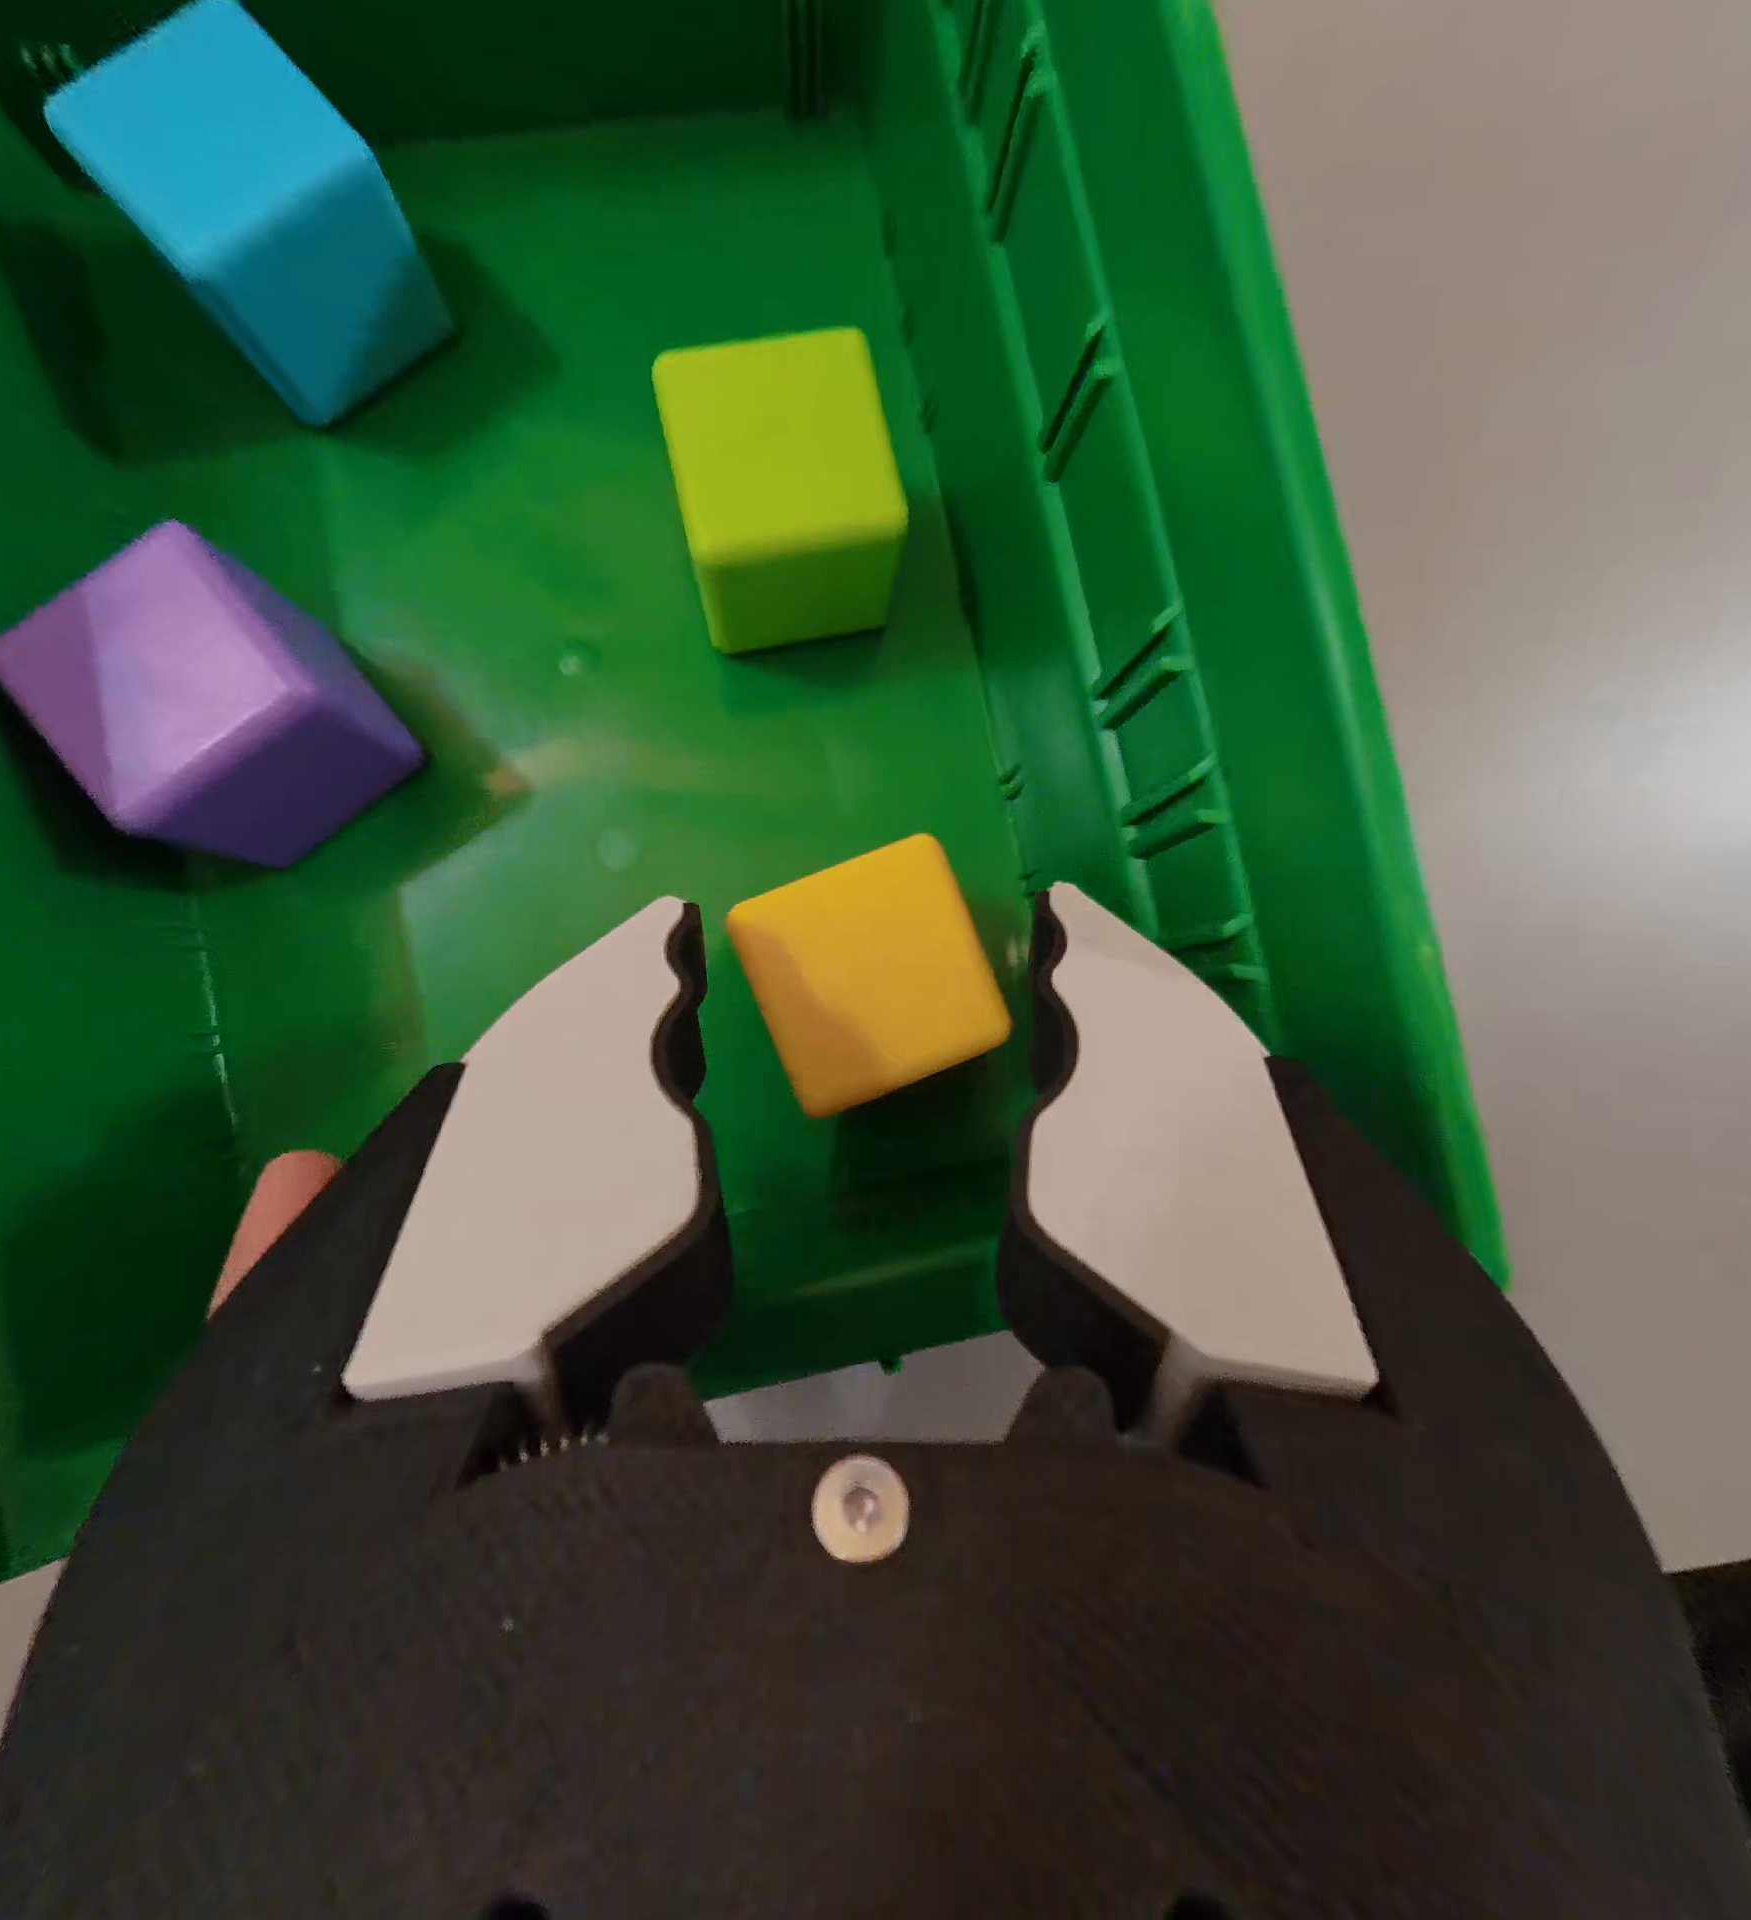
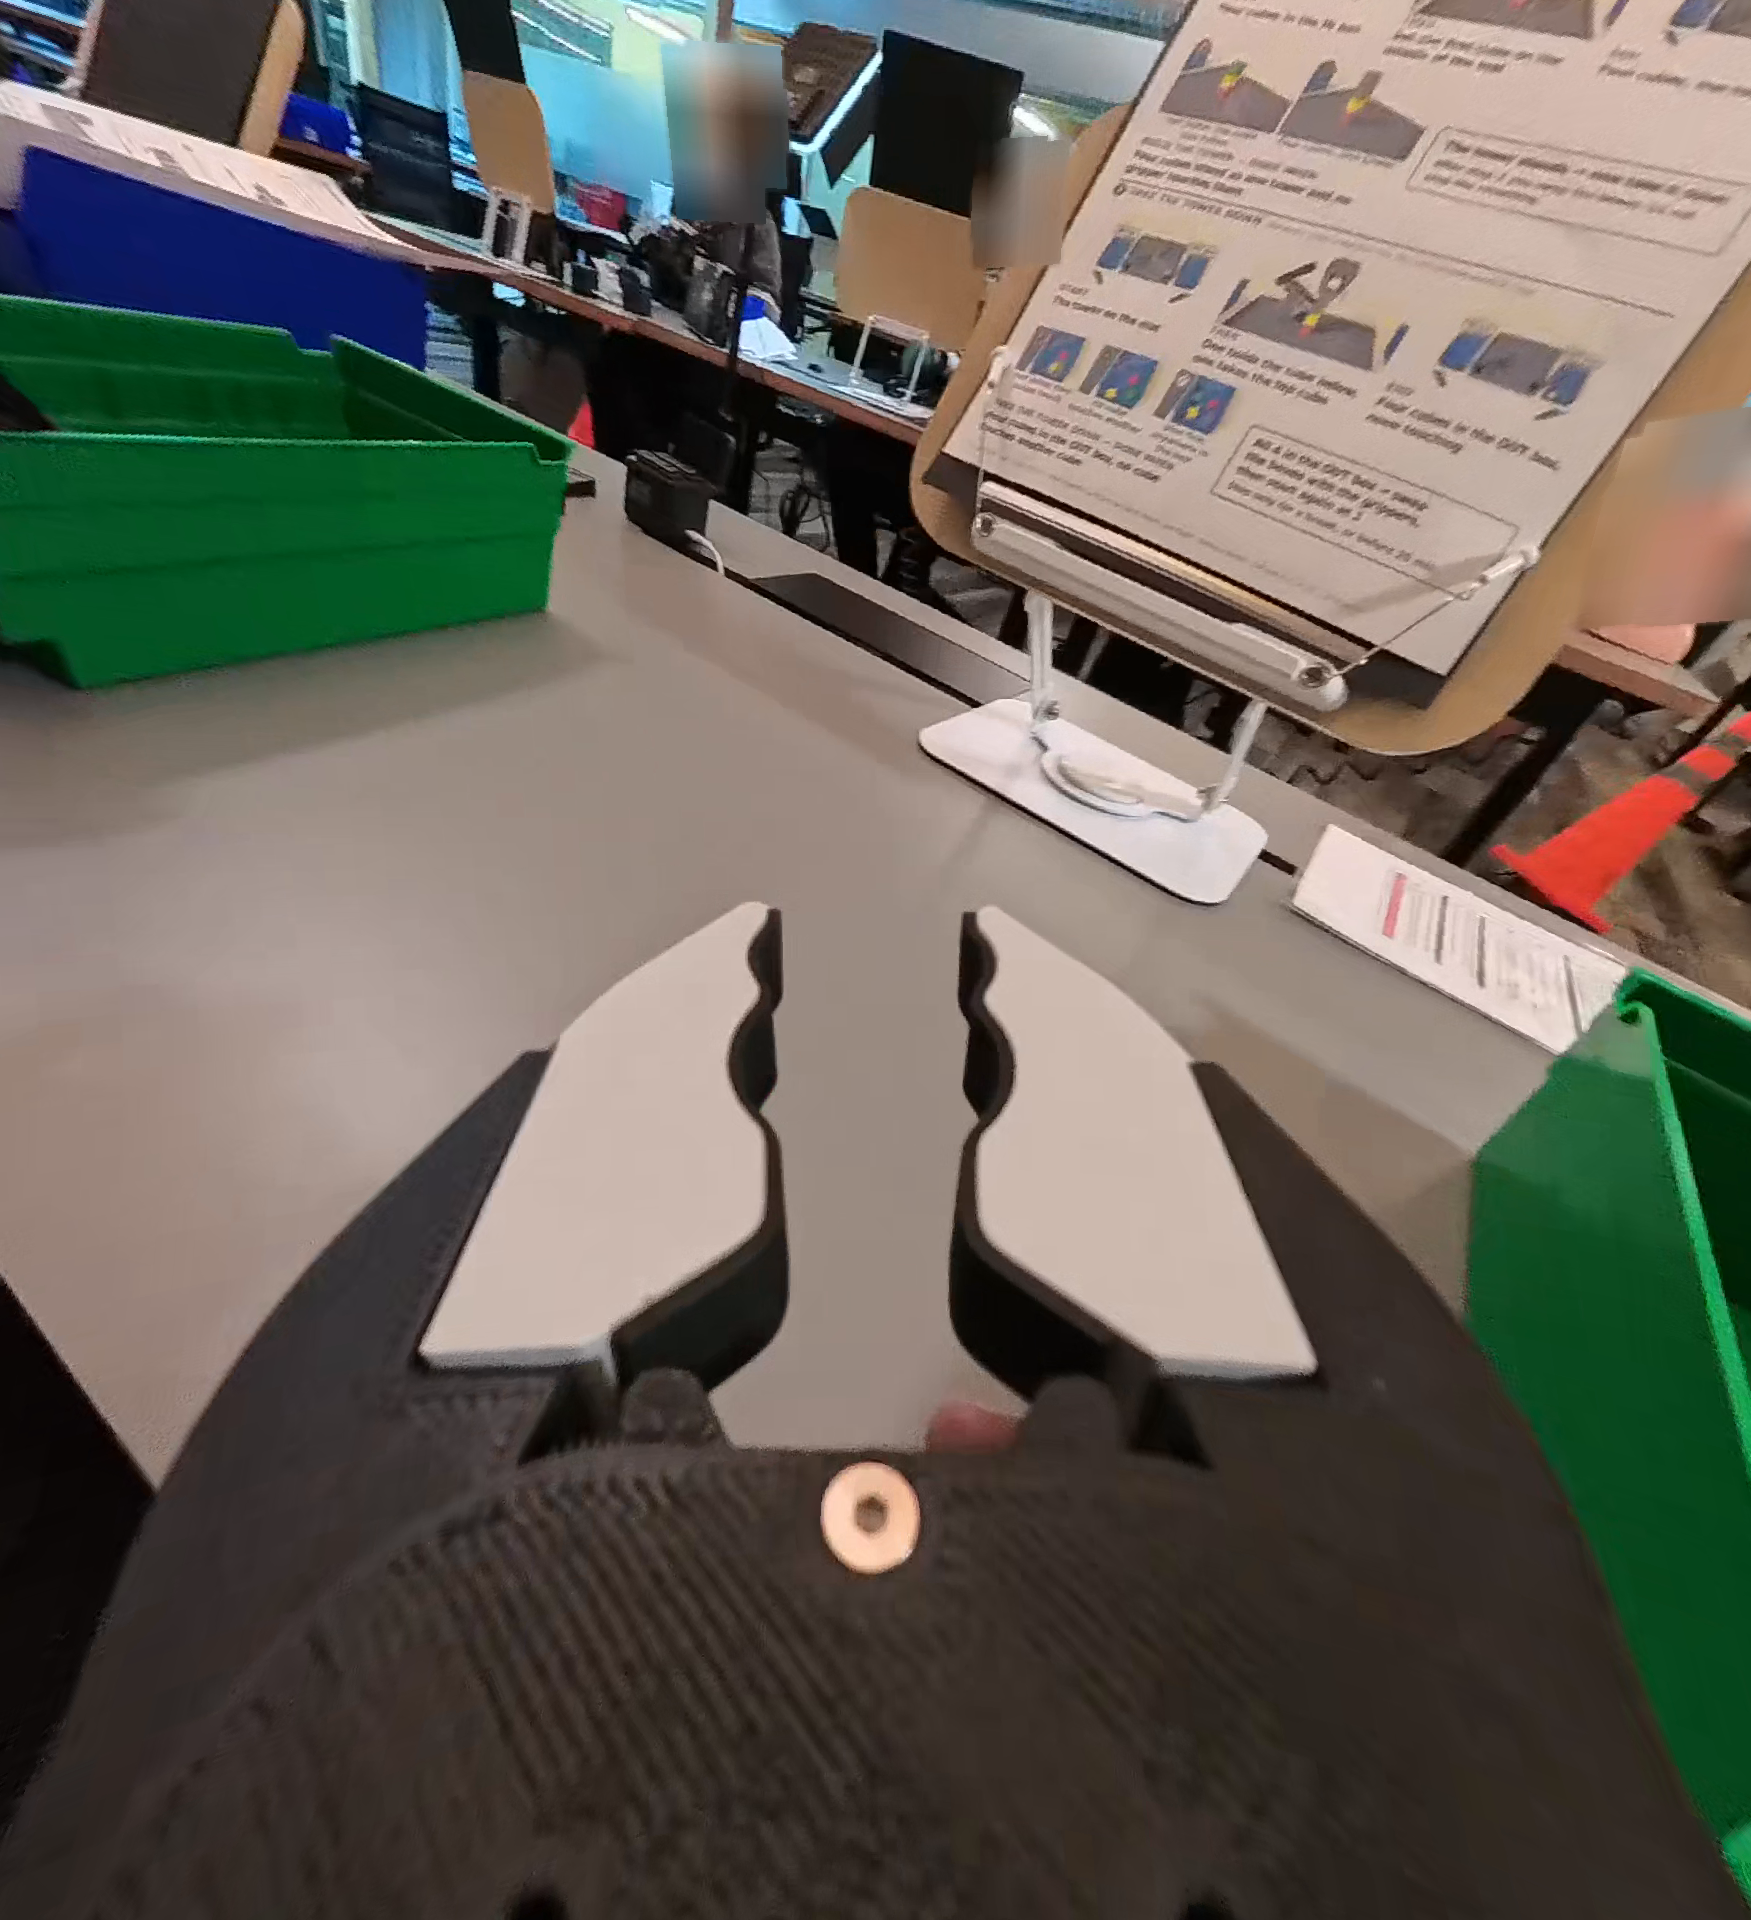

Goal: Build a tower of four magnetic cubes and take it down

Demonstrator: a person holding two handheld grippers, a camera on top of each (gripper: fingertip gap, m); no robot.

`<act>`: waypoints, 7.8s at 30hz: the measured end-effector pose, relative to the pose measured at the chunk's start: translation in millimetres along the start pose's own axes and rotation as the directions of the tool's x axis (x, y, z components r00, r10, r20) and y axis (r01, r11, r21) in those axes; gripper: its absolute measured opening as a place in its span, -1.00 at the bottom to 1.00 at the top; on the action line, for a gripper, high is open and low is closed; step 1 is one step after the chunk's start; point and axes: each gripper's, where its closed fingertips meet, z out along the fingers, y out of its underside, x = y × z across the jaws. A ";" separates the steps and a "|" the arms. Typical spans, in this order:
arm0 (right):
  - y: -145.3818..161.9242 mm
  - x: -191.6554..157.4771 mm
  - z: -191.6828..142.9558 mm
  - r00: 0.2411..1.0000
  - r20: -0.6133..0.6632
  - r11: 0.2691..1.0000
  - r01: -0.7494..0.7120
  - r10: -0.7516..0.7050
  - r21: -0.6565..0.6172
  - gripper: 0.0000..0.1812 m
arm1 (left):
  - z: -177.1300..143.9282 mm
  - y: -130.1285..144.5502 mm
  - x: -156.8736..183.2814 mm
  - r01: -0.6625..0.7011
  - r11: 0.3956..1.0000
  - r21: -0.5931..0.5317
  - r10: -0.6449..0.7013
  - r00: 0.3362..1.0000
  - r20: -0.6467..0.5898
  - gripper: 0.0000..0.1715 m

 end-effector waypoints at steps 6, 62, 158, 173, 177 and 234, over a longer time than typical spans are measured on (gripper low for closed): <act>13.0 13.0 -6.6 0.994 -0.004 0.994 -0.112 0.112 -0.015 -0.64 | 5.5 8.5 7.0 -0.007 0.997 -0.074 0.004 0.999 -0.054 -0.28; 48.0 30.0 4.4 0.984 -0.052 0.978 -0.176 0.171 -0.116 -0.76 | 63.0 -45.0 363.5 -0.776 0.537 0.331 0.766 0.283 -0.578 -0.39; 78.1 -23.5 21.6 0.866 0.189 0.854 -0.378 0.463 -0.357 -0.66 | 61.4 -73.4 -30.2 -0.054 0.997 0.053 0.041 0.972 0.230 -0.15; 78.0 -25.5 23.2 0.844 0.194 0.835 -0.411 0.500 -0.365 -0.66 | 48.6 -85.2 -37.2 -0.105 0.989 0.104 0.073 0.959 0.275 -0.43; 78.9 -23.6 23.8 0.845 0.187 0.835 -0.415 0.501 -0.361 -0.66 | 9.3 -115.2 -33.3 -0.170 0.958 0.230 0.085 0.937 0.339 -0.43; 66.6 -33.4 24.8 0.748 0.236 0.771 -0.527 0.621 -0.359 -0.70 | 43.0 -66.3 382.2 -0.663 0.444 0.603 0.799 -0.012 -0.601 -0.42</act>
